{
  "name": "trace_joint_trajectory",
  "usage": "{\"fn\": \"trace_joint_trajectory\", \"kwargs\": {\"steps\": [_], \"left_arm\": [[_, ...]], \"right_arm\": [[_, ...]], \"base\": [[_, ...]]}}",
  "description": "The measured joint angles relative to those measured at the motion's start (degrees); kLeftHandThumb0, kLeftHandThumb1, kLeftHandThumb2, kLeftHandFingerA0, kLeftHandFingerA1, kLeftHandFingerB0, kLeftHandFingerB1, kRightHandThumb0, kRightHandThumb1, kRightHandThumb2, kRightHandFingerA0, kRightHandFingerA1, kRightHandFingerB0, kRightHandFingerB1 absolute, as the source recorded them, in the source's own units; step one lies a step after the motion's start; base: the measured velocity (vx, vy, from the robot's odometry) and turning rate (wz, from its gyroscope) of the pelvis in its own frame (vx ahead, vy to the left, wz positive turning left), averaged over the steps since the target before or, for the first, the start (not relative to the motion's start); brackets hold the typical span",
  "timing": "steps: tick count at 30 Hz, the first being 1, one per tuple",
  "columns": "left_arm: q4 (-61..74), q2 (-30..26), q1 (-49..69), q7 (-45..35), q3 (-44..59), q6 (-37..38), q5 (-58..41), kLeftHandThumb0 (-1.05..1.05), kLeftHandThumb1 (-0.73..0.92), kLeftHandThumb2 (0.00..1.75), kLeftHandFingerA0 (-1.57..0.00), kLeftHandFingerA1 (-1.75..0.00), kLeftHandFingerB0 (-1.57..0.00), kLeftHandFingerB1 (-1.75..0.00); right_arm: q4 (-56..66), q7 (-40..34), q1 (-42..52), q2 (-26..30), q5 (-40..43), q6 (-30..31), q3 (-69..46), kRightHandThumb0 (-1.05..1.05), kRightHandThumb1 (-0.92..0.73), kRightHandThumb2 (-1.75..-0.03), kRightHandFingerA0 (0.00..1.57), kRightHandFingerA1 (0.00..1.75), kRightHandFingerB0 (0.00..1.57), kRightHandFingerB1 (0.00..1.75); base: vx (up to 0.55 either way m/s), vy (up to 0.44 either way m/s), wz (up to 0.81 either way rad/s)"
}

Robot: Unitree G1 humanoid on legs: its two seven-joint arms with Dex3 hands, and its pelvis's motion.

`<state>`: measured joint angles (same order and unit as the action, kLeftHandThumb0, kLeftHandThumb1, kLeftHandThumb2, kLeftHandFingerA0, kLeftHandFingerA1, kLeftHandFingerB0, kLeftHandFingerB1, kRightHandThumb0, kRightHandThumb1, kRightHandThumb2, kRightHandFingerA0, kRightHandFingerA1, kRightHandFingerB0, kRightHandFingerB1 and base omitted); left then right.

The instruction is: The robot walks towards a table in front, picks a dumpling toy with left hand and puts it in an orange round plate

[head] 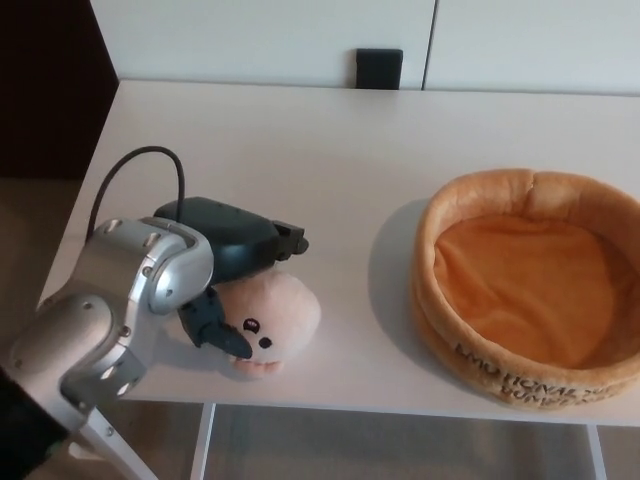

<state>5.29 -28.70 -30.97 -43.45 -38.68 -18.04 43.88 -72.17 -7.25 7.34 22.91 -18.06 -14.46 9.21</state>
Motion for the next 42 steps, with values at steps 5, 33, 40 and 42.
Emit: {"fn": "trace_joint_trajectory", "kwargs": {"steps": [5,33,40,42], "left_arm": [[0.15,0.30,1.43,-0.15,0.00,0.01,0.29,-0.65,0.35,0.73,-0.52,-0.78,-0.05,-0.22],[-6.32,6.67,6.89,7.15,4.16,1.22,0.87,-0.09,0.81,0.54,-0.62,-1.70,-0.62,-1.17],[-6.53,7.42,11.19,15.60,9.87,6.39,-1.59,-0.18,0.79,0.64,-0.65,-1.54,-0.74,-0.83],[-6.51,8.35,11.85,17.39,12.18,7.30,-2.65,-0.18,0.82,0.64,-0.76,-1.40,-0.78,-0.81]], "right_arm": [[0.10,0.11,0.00,0.00,-0.04,0.00,0.08,-0.43,-0.67,-0.60,0.73,0.45,0.29,0.30],[0.29,0.62,-1.94,-0.02,-0.02,0.20,0.02,-0.50,-0.55,-0.79,0.68,0.57,0.26,0.42],[0.00,0.66,-2.16,-0.02,-0.02,0.50,0.03,-0.42,-0.67,-0.60,0.74,0.45,0.31,0.30],[0.03,0.67,-2.15,-0.02,-0.01,0.52,0.02,-0.42,-0.67,-0.60,0.73,0.45,0.31,0.30]], "base": [[0.00,0.000,0.00],[0.00,0.000,0.00],[0.00,0.000,0.00],[0.00,0.000,0.00]]}}
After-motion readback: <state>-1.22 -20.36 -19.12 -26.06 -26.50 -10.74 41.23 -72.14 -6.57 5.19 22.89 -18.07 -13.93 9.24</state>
